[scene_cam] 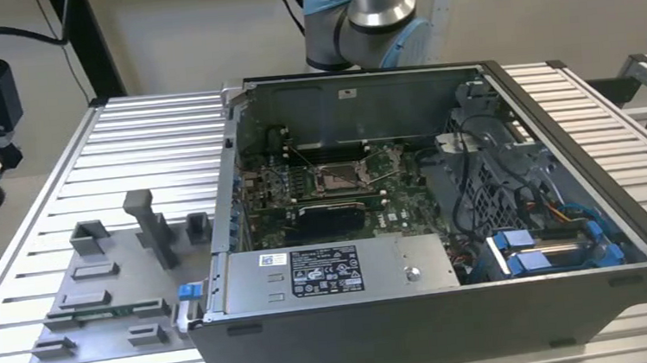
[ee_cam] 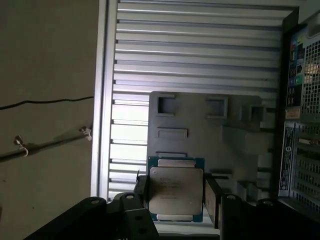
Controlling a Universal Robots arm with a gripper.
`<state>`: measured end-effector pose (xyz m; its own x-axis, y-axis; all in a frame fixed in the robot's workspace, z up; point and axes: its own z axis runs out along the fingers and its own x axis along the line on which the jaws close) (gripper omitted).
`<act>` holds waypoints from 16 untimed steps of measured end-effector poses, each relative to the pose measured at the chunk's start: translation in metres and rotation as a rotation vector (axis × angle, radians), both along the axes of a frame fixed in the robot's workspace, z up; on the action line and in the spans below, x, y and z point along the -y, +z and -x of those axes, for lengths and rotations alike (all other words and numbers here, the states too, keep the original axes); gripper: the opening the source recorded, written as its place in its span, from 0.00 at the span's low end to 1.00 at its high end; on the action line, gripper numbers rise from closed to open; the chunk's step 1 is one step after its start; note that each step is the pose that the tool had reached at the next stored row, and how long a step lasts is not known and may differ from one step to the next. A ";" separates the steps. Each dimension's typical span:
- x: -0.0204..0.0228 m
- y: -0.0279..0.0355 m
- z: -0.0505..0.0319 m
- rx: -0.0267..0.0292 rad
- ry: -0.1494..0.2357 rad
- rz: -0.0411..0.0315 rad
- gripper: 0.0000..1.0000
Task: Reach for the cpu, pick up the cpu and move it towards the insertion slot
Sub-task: 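Pick up the cpu and move it towards the insertion slot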
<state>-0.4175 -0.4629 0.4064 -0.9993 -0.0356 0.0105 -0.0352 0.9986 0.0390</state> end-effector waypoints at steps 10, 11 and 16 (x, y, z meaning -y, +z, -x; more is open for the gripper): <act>-0.0002 0.0002 0.0000 0.0000 0.000 0.0001 0.00; -0.0002 0.0002 0.0000 0.0000 0.000 0.0001 0.00; -0.0001 0.0002 -0.0024 -0.0001 0.000 0.0001 0.00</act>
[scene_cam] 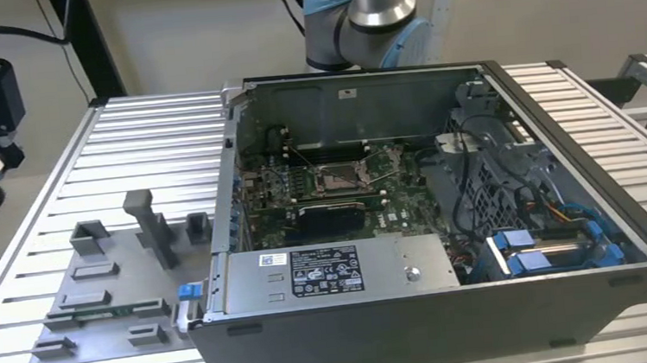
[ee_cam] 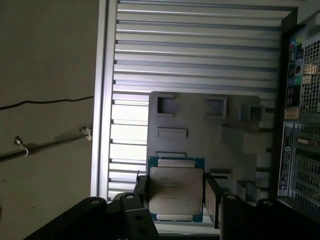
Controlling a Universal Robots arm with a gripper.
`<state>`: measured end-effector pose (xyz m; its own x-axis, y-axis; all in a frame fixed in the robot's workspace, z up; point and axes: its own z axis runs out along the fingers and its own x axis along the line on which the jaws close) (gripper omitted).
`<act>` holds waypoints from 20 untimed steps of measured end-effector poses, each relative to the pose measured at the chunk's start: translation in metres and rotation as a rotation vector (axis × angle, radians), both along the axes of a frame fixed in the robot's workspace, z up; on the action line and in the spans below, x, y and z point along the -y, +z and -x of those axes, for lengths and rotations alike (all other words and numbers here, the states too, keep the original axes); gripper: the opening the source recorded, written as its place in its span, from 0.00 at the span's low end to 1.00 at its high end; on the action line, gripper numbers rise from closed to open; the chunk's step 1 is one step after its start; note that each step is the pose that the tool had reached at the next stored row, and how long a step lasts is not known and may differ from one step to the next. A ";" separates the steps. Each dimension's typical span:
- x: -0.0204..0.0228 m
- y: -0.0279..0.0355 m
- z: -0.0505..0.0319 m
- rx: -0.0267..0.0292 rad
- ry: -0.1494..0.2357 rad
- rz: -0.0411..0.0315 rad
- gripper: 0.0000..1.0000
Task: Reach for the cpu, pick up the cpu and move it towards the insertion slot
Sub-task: 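Pick up the cpu and move it towards the insertion slot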
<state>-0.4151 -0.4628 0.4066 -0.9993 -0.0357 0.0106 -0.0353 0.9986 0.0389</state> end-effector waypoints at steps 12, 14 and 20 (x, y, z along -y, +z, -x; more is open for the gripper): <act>0.0000 -0.0001 -0.0202 0.0001 0.000 0.0000 0.00; 0.0000 -0.0001 -0.0235 0.0001 0.000 -0.0001 0.00; 0.0000 -0.0001 -0.0338 0.0001 0.000 -0.0001 0.00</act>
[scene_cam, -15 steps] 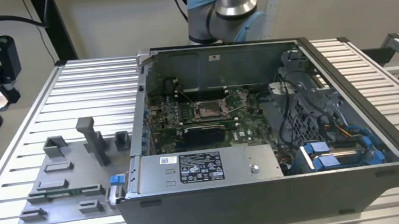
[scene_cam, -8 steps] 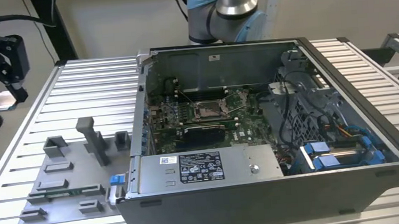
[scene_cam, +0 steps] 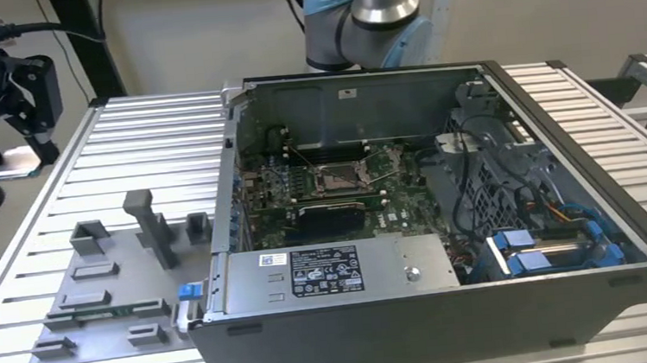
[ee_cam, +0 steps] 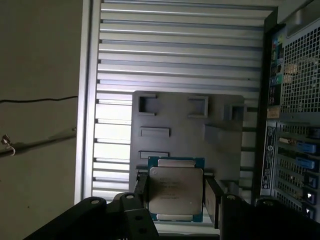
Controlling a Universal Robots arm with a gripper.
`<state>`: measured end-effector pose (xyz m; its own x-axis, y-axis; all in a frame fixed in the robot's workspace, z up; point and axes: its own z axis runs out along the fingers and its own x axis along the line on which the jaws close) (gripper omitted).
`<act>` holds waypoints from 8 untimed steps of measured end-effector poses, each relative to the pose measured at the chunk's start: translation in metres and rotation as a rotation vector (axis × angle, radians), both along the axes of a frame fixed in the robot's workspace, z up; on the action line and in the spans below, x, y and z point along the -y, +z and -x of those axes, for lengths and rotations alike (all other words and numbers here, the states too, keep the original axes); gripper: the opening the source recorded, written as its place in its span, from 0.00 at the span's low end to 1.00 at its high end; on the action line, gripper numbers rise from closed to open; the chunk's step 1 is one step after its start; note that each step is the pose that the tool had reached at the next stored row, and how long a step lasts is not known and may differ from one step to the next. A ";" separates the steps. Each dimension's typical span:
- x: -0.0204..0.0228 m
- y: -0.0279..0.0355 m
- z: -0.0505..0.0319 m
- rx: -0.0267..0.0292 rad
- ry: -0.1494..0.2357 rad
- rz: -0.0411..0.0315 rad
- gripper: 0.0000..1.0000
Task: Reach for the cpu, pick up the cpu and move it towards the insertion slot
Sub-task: 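Pick up the cpu and move it towards the insertion slot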
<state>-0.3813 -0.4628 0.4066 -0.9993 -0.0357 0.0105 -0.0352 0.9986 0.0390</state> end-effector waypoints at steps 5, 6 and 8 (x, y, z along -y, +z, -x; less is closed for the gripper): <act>0.0000 0.0000 -0.0105 -0.0001 0.000 0.0001 0.00; 0.0000 0.0000 -0.0132 -0.0001 0.000 0.0000 0.00; 0.0000 0.0000 -0.0184 0.0000 0.000 0.0000 0.00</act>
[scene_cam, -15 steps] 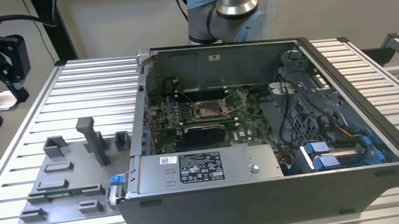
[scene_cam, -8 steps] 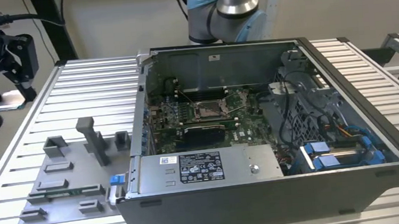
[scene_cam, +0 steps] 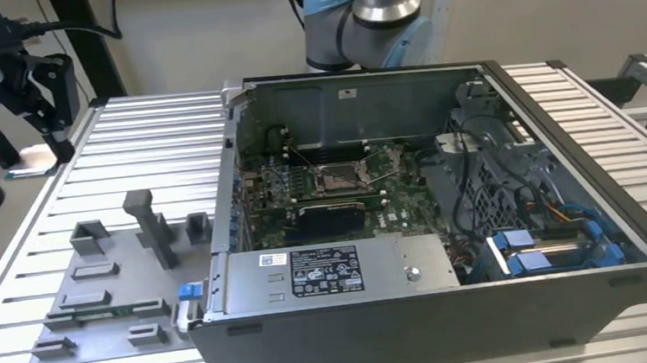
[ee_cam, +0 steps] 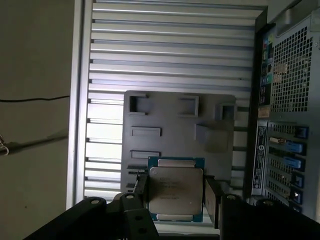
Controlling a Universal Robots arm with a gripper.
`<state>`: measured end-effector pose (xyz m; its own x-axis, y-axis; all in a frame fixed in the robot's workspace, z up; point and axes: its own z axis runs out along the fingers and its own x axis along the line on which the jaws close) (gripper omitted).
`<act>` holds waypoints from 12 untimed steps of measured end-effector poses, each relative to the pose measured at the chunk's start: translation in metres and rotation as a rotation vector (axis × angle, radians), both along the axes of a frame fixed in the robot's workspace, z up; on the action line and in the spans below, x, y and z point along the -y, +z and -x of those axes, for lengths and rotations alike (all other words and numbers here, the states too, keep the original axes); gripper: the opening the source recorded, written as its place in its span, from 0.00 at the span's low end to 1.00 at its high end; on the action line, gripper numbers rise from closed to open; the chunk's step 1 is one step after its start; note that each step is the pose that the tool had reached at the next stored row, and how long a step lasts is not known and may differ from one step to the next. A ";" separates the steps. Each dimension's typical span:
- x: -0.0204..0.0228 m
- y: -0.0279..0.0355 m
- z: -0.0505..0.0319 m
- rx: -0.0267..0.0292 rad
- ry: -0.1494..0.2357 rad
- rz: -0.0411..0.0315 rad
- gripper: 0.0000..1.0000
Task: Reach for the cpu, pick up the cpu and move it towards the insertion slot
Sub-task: 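Pick up the cpu and move it towards the insertion slot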
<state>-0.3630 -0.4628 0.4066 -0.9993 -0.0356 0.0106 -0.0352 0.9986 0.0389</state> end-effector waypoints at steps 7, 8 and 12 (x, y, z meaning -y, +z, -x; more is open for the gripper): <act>0.0000 0.0000 -0.0153 0.0001 0.000 0.0000 0.00; 0.0000 0.0000 -0.0173 0.0000 0.000 0.0000 0.00; 0.0000 0.0000 -0.0268 0.0001 0.000 -0.0001 0.00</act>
<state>-0.3361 -0.4628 0.4066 -0.9993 -0.0356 0.0105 -0.0351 0.9986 0.0390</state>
